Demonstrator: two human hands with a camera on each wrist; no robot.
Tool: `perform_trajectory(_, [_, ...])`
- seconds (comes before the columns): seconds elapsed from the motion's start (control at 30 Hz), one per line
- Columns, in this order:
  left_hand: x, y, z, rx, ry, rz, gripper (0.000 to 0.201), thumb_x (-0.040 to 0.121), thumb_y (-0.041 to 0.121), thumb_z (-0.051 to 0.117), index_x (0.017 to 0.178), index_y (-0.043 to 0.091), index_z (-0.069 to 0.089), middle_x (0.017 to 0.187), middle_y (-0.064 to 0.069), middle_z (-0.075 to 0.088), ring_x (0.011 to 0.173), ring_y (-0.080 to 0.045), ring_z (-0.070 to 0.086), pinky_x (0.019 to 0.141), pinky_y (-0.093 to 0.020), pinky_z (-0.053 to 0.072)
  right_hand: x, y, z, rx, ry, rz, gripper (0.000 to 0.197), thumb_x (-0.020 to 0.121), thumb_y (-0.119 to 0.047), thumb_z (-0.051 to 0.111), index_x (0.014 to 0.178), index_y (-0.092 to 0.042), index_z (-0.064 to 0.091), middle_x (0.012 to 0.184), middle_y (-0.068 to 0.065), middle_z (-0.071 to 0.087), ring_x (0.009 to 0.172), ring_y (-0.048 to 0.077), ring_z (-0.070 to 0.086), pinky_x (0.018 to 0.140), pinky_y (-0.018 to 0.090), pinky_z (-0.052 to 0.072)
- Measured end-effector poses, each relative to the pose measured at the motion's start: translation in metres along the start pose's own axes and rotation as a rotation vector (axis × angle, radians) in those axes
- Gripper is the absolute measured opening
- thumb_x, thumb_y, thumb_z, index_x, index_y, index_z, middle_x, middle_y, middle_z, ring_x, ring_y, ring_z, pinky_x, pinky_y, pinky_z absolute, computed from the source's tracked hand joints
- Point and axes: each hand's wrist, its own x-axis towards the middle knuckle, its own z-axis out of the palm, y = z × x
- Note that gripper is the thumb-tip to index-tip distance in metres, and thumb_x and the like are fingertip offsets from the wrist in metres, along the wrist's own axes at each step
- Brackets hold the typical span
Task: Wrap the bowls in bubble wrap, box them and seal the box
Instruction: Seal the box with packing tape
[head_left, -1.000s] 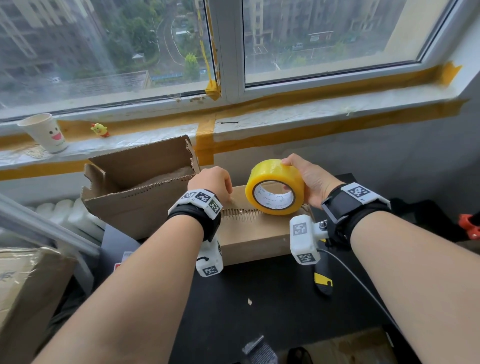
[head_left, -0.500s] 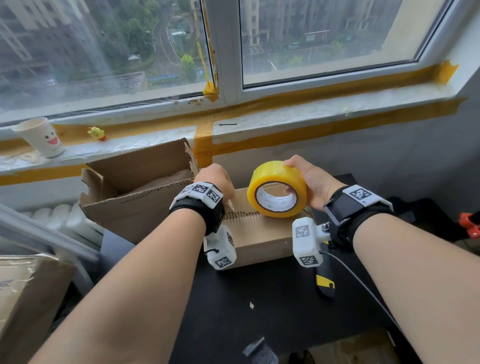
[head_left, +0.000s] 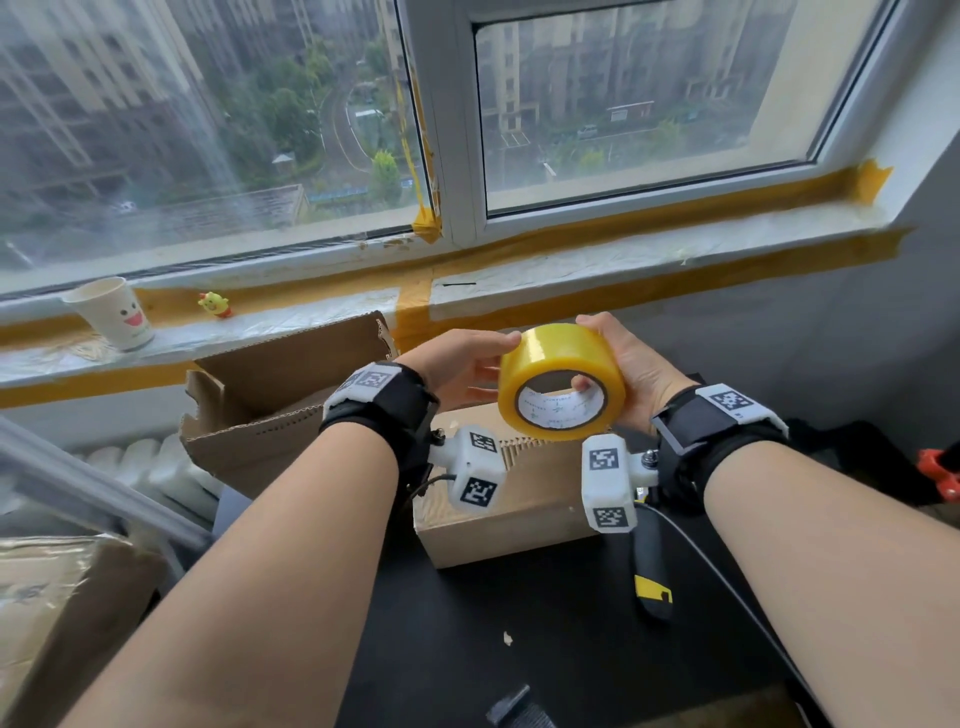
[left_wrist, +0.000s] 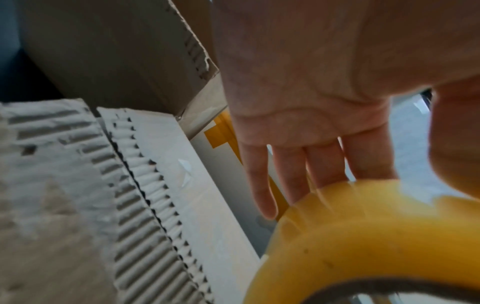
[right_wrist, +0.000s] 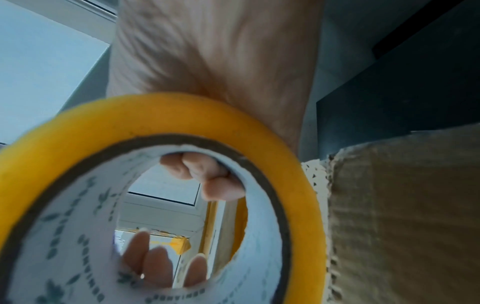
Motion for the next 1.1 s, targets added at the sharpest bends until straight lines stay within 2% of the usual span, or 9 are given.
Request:
perform_trajectory(0.13, [-0.002, 0.007, -0.002, 0.015, 0.101, 0.084, 0.017, 0.092, 0.025, 0.062, 0.103, 0.013, 0.066, 0.093, -0.004, 0.071, 0.09, -0.019, 0.068, 0.082, -0.036, 0.054, -0.001, -0.008, 0.005, -0.018, 0.047, -0.083, 0.035, 0.077, -0.045, 0.071, 0.092, -0.017, 0.057, 0.077, 0.007, 0.053, 0.06, 0.018, 0.052, 0.042, 0.024, 0.047])
perform_trajectory(0.2, [-0.003, 0.011, -0.001, 0.143, 0.254, 0.152, 0.012, 0.087, 0.024, 0.069, 0.095, 0.015, 0.07, 0.095, -0.004, 0.072, 0.093, -0.018, 0.069, 0.084, -0.036, 0.057, -0.002, -0.009, 0.006, -0.082, 0.111, -0.149, 0.032, 0.078, -0.042, 0.071, 0.09, -0.015, 0.061, 0.076, 0.009, 0.06, 0.064, 0.023, 0.057, 0.056, 0.031, 0.054])
perform_trajectory(0.27, [-0.002, 0.014, 0.002, 0.319, 0.385, 0.198, 0.011, 0.083, 0.025, 0.074, 0.088, 0.015, 0.071, 0.091, -0.005, 0.072, 0.089, -0.016, 0.069, 0.076, -0.03, 0.059, -0.002, -0.01, 0.007, -0.181, 0.205, -0.22, 0.033, 0.078, -0.041, 0.072, 0.09, -0.011, 0.064, 0.078, 0.012, 0.065, 0.068, 0.027, 0.06, 0.07, 0.039, 0.054])
perform_trajectory(0.33, [0.0, 0.015, 0.005, 0.497, 0.462, 0.221, 0.009, 0.083, 0.024, 0.074, 0.083, 0.015, 0.074, 0.083, -0.004, 0.073, 0.08, -0.015, 0.07, 0.07, -0.028, 0.06, 0.0, -0.01, 0.009, -0.297, 0.273, -0.299, 0.035, 0.075, -0.044, 0.074, 0.082, -0.01, 0.066, 0.079, 0.013, 0.066, 0.069, 0.026, 0.06, 0.07, 0.038, 0.052])
perform_trajectory(0.47, [0.003, 0.021, 0.014, 0.817, 0.549, 0.212, 0.01, 0.084, 0.017, 0.069, 0.086, 0.014, 0.079, 0.076, -0.003, 0.074, 0.071, -0.019, 0.068, 0.072, -0.031, 0.06, 0.003, -0.013, 0.015, -0.489, 0.332, -0.418, 0.048, 0.052, -0.062, 0.069, 0.057, -0.016, 0.056, 0.067, 0.009, 0.059, 0.066, 0.024, 0.054, 0.068, 0.041, 0.047])
perform_trajectory(0.63, [0.003, 0.029, 0.022, 1.067, 0.575, 0.135, 0.012, 0.078, 0.011, 0.065, 0.074, 0.013, 0.076, 0.079, -0.003, 0.073, 0.062, -0.017, 0.058, 0.051, -0.024, 0.043, 0.005, -0.015, 0.016, -0.621, 0.349, -0.478, 0.052, 0.05, -0.067, 0.064, 0.041, -0.02, 0.043, 0.055, 0.007, 0.044, 0.06, 0.022, 0.044, 0.063, 0.038, 0.038])
perform_trajectory(0.8, [0.005, 0.031, 0.021, 1.136, 0.531, 0.104, 0.012, 0.079, 0.014, 0.064, 0.077, 0.015, 0.076, 0.082, -0.002, 0.072, 0.07, -0.02, 0.063, 0.055, -0.025, 0.045, 0.007, -0.015, 0.014, -0.675, 0.333, -0.491, 0.05, 0.056, -0.064, 0.066, 0.046, -0.021, 0.042, 0.06, 0.008, 0.042, 0.062, 0.022, 0.043, 0.063, 0.037, 0.037])
perform_trajectory(0.93, [0.008, 0.03, 0.022, 1.171, 0.557, 0.114, 0.014, 0.081, 0.024, 0.066, 0.079, 0.015, 0.075, 0.078, 0.0, 0.071, 0.068, -0.019, 0.063, 0.049, -0.022, 0.042, 0.007, -0.015, 0.015, -0.675, 0.338, -0.482, 0.05, 0.056, -0.063, 0.066, 0.045, -0.022, 0.04, 0.057, 0.006, 0.039, 0.061, 0.022, 0.041, 0.062, 0.037, 0.036])
perform_trajectory(1.1, [0.011, 0.026, 0.015, 1.007, 0.481, 0.165, 0.017, 0.083, 0.022, 0.063, 0.068, 0.014, 0.067, 0.071, 0.0, 0.067, 0.062, -0.014, 0.055, 0.054, -0.024, 0.042, 0.008, -0.019, 0.015, -0.621, 0.35, -0.461, 0.049, 0.052, -0.063, 0.067, 0.053, -0.018, 0.049, 0.063, 0.009, 0.047, 0.061, 0.022, 0.046, 0.062, 0.036, 0.039])
